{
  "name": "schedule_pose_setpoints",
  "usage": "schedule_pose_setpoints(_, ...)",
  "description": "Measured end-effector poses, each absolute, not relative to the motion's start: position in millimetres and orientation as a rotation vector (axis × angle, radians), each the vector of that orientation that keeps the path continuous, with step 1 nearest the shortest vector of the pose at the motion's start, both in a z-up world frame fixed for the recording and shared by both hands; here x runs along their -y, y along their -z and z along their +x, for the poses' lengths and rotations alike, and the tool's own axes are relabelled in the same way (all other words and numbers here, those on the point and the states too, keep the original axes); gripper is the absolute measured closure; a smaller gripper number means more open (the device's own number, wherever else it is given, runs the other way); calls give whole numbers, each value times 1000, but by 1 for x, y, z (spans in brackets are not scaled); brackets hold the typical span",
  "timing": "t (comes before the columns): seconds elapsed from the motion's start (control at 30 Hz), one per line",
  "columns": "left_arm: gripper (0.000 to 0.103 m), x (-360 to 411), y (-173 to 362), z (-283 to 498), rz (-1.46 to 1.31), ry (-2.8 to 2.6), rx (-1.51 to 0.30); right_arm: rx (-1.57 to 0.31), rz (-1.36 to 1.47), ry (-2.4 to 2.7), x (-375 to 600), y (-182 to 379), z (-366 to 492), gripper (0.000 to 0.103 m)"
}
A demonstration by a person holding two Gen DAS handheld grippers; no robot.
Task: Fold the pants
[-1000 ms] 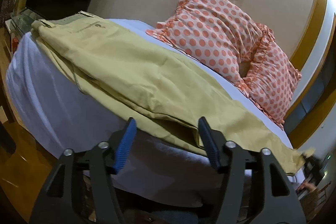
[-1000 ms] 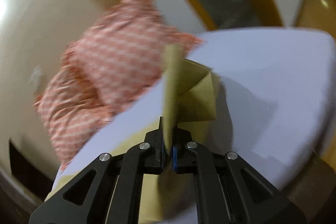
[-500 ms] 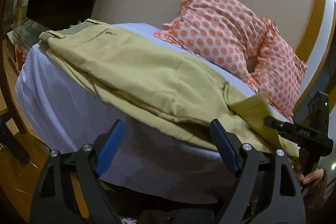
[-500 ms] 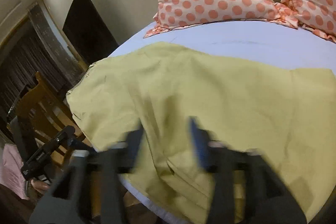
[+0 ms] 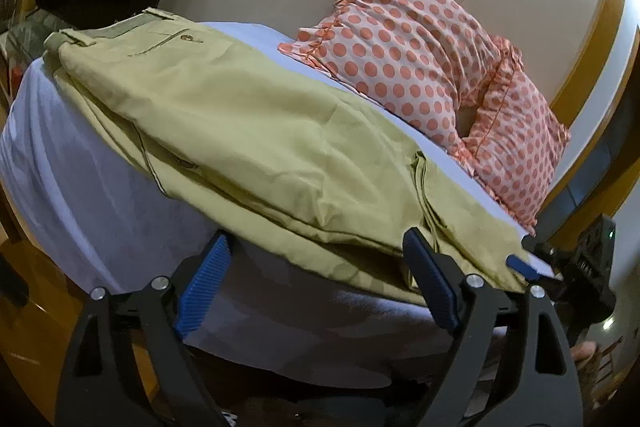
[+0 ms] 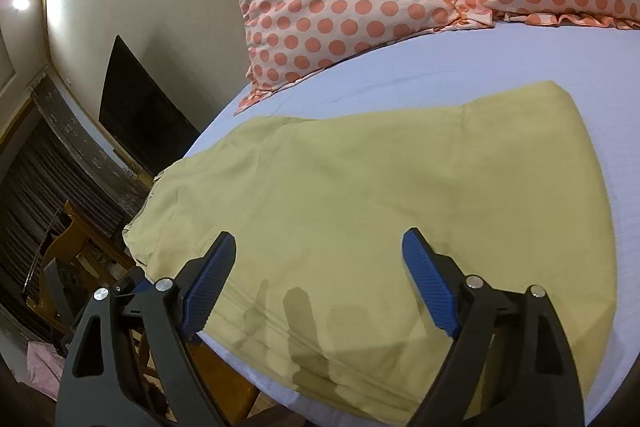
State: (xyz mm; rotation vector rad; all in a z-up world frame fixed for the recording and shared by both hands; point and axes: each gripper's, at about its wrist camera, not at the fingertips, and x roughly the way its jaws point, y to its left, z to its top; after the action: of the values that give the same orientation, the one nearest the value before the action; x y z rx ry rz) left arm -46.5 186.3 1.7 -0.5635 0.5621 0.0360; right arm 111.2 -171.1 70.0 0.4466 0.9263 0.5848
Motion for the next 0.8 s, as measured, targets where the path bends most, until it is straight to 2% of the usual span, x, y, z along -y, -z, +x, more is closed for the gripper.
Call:
schedule_pose_setpoints(0.17, 17, -203, -15, -42, -613, -41, -515, -926, 453, -586, 170, -66, 111, 15)
schedule_pose_setpoints(0.37, 20, -269, -15, -24, -743, -217, -485, -907, 471, -586, 172, -63, 108, 15)
schedule_pose_setpoints(0.5, 40, -328, -11, -16, -909, -277, -459, -894, 486, -590, 176, -62, 107, 15)
schedule_pose_setpoints(0.53, 52, -338, -10, -14, -946, -291, -468, -891, 490, -593, 177, -62, 107, 15)
schedule_pose_setpoints(0.57, 58, -346, -9, -13, -976, -305, -477, -887, 494, -596, 178, -62, 106, 15)
schedule_pose_setpoints(0.63, 84, -360, -9, -8, -989, -359, -509, -878, 503, -601, 181, -62, 106, 15)
schedule_pose_setpoints(0.7, 89, -357, -18, 1, -902, -395, -567, -870, 513, -603, 185, -62, 105, 15)
schedule_pose_setpoints(0.8, 92, -318, -67, 24, -592, -444, -601, -847, 527, -584, 196, -65, 105, 15)
